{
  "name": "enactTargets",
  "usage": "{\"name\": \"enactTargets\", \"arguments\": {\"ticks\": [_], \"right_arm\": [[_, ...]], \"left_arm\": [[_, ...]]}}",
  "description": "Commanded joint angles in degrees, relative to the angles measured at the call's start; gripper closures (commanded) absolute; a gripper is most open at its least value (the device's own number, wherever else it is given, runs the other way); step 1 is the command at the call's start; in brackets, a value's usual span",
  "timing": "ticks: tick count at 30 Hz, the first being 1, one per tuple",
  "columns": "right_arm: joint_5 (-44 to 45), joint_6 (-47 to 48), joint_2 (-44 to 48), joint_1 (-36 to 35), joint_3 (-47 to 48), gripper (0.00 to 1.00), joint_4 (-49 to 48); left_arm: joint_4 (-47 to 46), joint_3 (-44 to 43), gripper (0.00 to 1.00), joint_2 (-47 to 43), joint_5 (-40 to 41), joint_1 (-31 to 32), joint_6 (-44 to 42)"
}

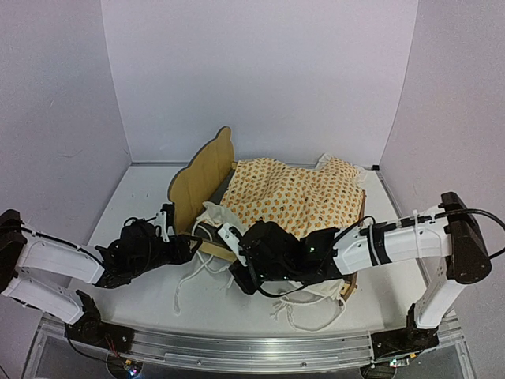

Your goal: Set up the pet bed

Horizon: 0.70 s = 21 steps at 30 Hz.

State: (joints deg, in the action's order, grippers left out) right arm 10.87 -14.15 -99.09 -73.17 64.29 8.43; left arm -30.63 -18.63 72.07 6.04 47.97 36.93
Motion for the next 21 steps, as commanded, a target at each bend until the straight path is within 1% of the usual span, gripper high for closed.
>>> {"name": "enactTargets", "arguments": {"ticks": [1,5,7,10,13,17,21], "right_arm": [[-0.85,0.53,3.35,-0.22,-0.15,1.00,-2.08],[-0.19,0.74,3.68,-0.22,0.13,1.00,-2.07],[0.56,0.29,3.43,-0.03,0.40,1.00,-2.09],[-1.18,-2.36,2.65,1.72,1.18,1.00,-2.73],[-3.51,-3.72,0.34,3.66,3.40,1.00,-4.06],[-5.35,-2.03,-3.99,4.77,9.08,1.00,-4.38],[-4.67,0.62,-9.44,5.10,16.42,1.00,-4.04]], "left_arm": [[-6.84,-1.63,0.56,2.35,0.26,0.11,-1.76],[-6.82,-1.95,0.66,2.60,0.80,0.07,-1.07],[-6.79,-1.89,0.75,2.63,0.45,-0.05,-1.19],[-6.73,-1.50,0.89,1.78,-0.42,-0.32,-0.96],[-6.59,-0.80,1.00,-0.75,-1.20,-0.43,-0.95],[-5.16,0.14,1.00,-4.46,-1.95,-0.46,-1.60],[-3.50,0.27,1.00,-7.42,-3.59,-0.50,-1.94]]}}
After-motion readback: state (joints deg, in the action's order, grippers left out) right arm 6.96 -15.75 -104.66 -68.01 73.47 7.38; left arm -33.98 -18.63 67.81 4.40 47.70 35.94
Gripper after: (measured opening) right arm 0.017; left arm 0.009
